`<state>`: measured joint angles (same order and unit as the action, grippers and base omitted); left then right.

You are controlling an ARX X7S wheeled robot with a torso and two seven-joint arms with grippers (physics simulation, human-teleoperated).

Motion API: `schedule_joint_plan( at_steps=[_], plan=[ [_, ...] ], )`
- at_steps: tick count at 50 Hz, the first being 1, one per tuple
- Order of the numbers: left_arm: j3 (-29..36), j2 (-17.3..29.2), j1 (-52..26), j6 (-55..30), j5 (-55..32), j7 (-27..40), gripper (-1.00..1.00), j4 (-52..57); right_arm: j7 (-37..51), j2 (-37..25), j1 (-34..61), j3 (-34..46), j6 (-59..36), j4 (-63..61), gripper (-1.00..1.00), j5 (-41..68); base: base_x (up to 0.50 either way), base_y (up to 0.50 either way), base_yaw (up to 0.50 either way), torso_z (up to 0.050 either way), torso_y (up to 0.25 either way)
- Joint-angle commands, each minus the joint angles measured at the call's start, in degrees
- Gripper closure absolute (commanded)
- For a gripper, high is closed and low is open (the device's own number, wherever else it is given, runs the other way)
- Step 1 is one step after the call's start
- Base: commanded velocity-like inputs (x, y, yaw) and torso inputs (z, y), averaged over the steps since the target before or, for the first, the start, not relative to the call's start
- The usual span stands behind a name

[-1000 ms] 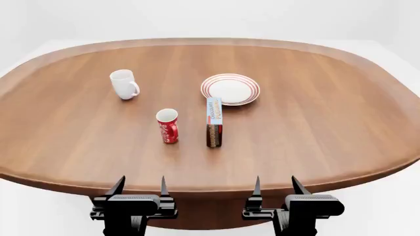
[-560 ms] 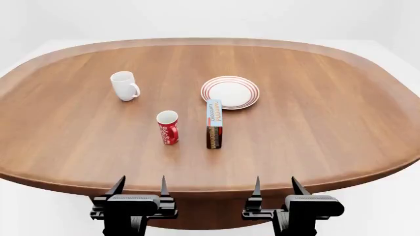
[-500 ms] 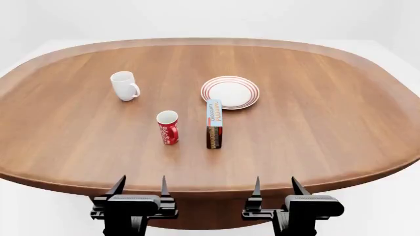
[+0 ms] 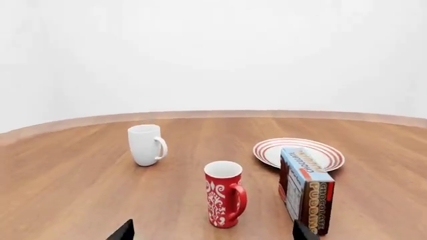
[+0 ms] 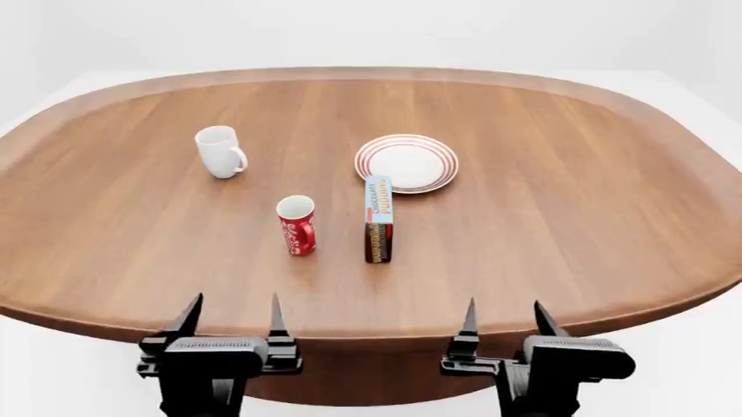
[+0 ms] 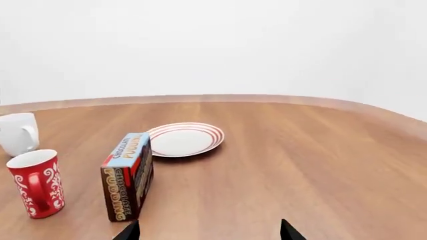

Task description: Pick up the white mug and put it on the plate, and put the chocolate pudding to the right of the plate.

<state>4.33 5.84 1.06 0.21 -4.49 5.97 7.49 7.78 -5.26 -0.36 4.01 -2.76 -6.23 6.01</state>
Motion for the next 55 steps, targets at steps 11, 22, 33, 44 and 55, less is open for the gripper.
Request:
schedule_joint_plan(
  at_steps=[11, 22, 33, 44, 55],
  plan=[
    [-11.10, 5.68, 3.72, -6.54, -0.04, 7.17, -1.00, 36.66, 9.40, -5.09, -0.23, -14.90, -7.40, -33.45, -1.00, 6.71, 0.00, 0.00, 0.00, 0.000, 0.000],
    [-15.51, 5.89, 4.83, -0.01, -0.89, 8.93, -1.00, 38.97, 10.82, -5.61, -0.56, -18.63, -1.80, -38.68, -1.00, 6.32, 0.00, 0.00, 0.00, 0.000, 0.000],
    [-16.45, 6.33, 5.18, 1.17, -1.28, 9.63, -1.00, 39.20, 10.78, -6.31, -0.95, -18.50, -0.14, -40.42, -1.00, 6.38, 0.01, 0.00, 0.00, 0.000, 0.000],
    [-15.83, 6.75, 5.34, 1.25, -1.65, 9.75, -1.00, 39.07, 10.89, -6.88, -1.27, -17.84, 0.37, -41.77, -1.00, 6.33, 0.45, 0.00, 0.00, 0.000, 0.000],
    [-15.20, 7.24, 5.30, 1.17, -2.15, 9.80, -1.00, 38.96, 10.50, -7.39, -1.50, -16.09, 0.48, -41.41, -1.00, 6.15, 0.50, 0.00, 0.00, 0.000, 0.000]
  ],
)
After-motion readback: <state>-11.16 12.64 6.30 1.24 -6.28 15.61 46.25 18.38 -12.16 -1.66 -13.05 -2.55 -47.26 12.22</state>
